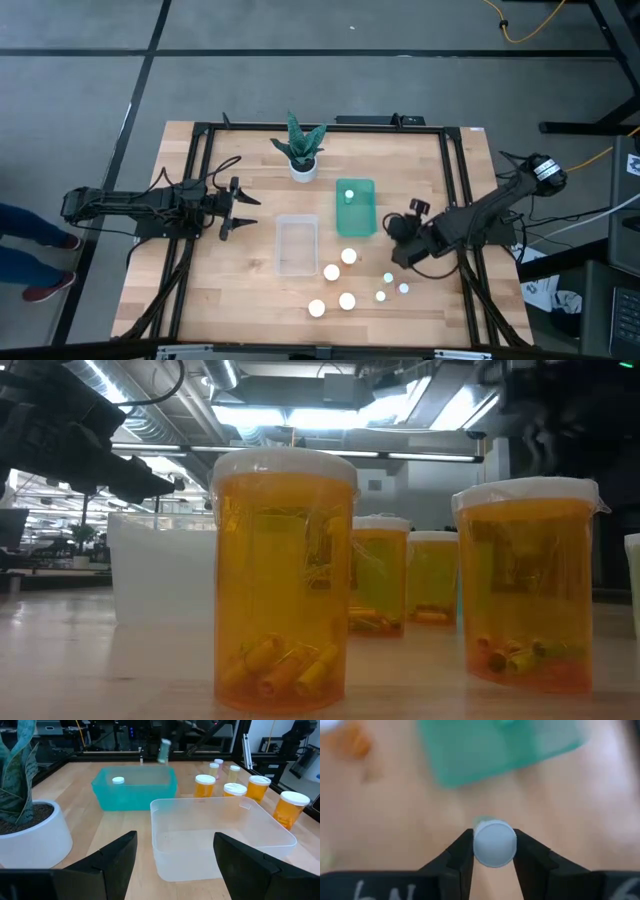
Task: Pick and place medicine bottles into bin by pill shape (circle, oval)
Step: Put the small blue pill bottle into the green bin
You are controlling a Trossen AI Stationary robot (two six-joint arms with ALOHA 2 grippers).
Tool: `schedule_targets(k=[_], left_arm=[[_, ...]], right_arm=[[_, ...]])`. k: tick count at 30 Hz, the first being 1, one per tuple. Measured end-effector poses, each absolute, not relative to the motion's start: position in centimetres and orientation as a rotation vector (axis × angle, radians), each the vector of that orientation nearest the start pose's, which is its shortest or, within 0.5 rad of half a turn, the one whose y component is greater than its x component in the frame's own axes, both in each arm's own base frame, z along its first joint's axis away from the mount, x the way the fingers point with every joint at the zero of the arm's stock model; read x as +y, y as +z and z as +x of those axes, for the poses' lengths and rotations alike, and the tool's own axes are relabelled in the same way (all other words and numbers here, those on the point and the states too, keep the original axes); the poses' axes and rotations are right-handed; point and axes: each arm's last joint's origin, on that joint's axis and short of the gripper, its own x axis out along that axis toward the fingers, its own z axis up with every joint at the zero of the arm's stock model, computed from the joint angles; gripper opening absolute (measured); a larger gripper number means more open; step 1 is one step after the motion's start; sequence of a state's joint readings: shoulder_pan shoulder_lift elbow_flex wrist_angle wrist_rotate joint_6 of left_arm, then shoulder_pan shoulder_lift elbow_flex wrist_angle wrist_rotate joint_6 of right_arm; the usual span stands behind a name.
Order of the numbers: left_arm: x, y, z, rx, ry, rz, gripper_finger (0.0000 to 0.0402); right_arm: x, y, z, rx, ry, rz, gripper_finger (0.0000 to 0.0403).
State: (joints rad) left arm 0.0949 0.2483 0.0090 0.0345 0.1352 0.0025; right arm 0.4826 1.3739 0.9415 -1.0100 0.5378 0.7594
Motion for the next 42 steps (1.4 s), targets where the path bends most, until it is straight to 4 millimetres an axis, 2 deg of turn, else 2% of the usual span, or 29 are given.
schedule_targets(k=[7, 12, 18, 25, 33, 37, 42], left_arm=[[0.7, 14.9, 11.1, 0.203, -0.04, -0.022, 0.0254], [0.7, 14.9, 11.1, 0.203, -0.04, -0.022, 0.0254], [0.7, 14.9, 11.1, 0.204, -0.041, -0.019, 0.0254], [0.7, 14.9, 11.1, 0.203, -0.041, -0.019, 0.0254], [0.7, 14.9, 11.1, 0.203, -0.041, -0.021, 0.0254], [0.7, 14.9, 11.1, 0.204, -0.041, -0.022, 0.0254], [0.7, 14.9, 11.1, 0.203, -0.041, -0.022, 0.0254]], right_arm=[[6.0, 25.9, 24.3, 0.998, -0.52, -0.098, 0.0117], [3.0, 26.4, 26.7, 0.965, -0.393, -0.05, 0.0118], [-0.3, 24.2, 28.2, 1.091, -0.352, 0.043, 0.0119], [-2.3, 20.8, 29.8, 1.208, -0.369, 0.059, 0.0119], [-3.3, 18.4, 31.2, 1.234, -0.382, 0.059, 0.0119], [-3.3, 18.0, 31.3, 1.246, -0.371, 0.072, 0.0126], [-3.3, 18.2, 31.3, 1.238, -0.379, 0.082, 0.0154]])
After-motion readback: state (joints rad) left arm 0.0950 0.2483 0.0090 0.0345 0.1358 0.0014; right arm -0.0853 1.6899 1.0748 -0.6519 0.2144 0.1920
